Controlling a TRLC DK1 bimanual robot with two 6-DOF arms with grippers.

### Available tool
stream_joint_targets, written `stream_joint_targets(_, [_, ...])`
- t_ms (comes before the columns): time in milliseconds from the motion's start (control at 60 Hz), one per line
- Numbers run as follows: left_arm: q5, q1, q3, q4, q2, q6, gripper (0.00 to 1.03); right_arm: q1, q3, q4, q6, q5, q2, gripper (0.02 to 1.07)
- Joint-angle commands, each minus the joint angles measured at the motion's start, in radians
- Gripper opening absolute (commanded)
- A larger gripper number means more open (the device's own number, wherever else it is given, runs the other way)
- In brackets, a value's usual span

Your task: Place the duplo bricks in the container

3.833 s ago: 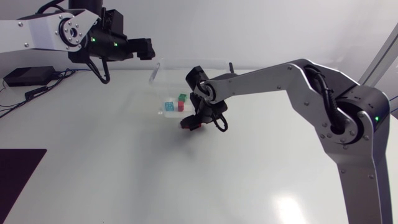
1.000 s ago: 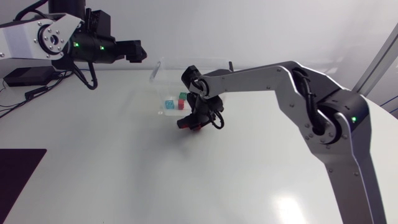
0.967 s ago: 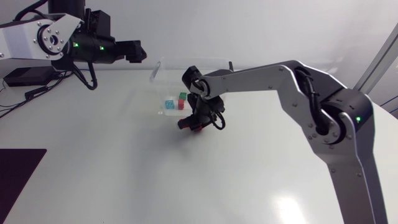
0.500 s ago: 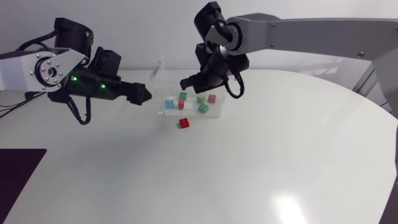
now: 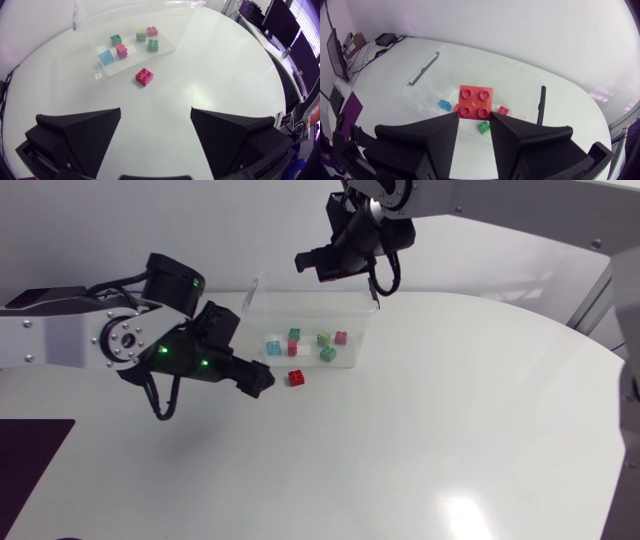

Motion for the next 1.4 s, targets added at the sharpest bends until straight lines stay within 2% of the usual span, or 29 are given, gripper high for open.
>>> stream_joint_targets(0, [-0.026, -0.03, 0.038, 0.006, 0.098, -0.039, 0.97, -0.032, 0.076, -0.025, 0.016, 0.001, 0.111, 0.4])
stream_joint_targets(33, [-0.038, -0.039, 0.054, 0.006, 0.127, -0.056, 0.97, -0.041, 0.104, -0.026, 0.017, 0.004, 0.143, 0.47])
stream_joint_targets(167, [-0.084, -0.062, 0.143, -0.001, 0.248, -0.117, 0.97, -0.063, 0.197, -0.064, 0.019, 0.021, 0.229, 0.92])
stream_joint_targets(183, [-0.085, -0.065, 0.157, -0.007, 0.268, -0.125, 0.97, -0.064, 0.199, -0.063, 0.019, 0.023, 0.231, 0.96])
stream_joint_targets(250, [-0.105, -0.079, 0.211, -0.04, 0.328, -0.154, 0.96, -0.066, 0.191, -0.064, 0.019, 0.027, 0.225, 1.01])
stream_joint_targets(383, [-0.171, -0.107, 0.331, -0.081, 0.44, -0.214, 0.96, -0.066, 0.096, -0.025, 0.017, 0.032, 0.151, 1.02])
stream_joint_targets(550, [-0.245, -0.13, 0.505, -0.19, 0.572, -0.295, 0.96, -0.066, -0.09, 0.066, 0.005, 0.032, 0.021, 1.02])
stream_joint_targets(733, [-0.288, -0.141, 0.685, -0.299, 0.71, -0.36, 0.94, -0.084, -0.301, 0.155, -0.009, 0.032, -0.119, 1.02])
stream_joint_targets(1017, [-0.328, -0.154, 0.844, -0.386, 0.801, -0.436, 0.91, -0.113, -0.461, 0.212, -0.024, 0.021, -0.234, 1.02])
stream_joint_targets(1150, [-0.34, -0.159, 0.874, -0.402, 0.817, -0.47, 0.8, -0.121, -0.505, 0.226, -0.03, 0.02, -0.271, 1.02])
stream_joint_targets(1300, [-0.354, -0.151, 0.88, -0.411, 0.828, -0.506, 0.6, -0.133, -0.548, 0.241, -0.038, 0.012, -0.298, 1.02])
stream_joint_targets(1383, [-0.354, -0.148, 0.88, -0.414, 0.828, -0.51, 0.59, -0.139, -0.559, 0.242, -0.041, 0.012, -0.303, 1.02])
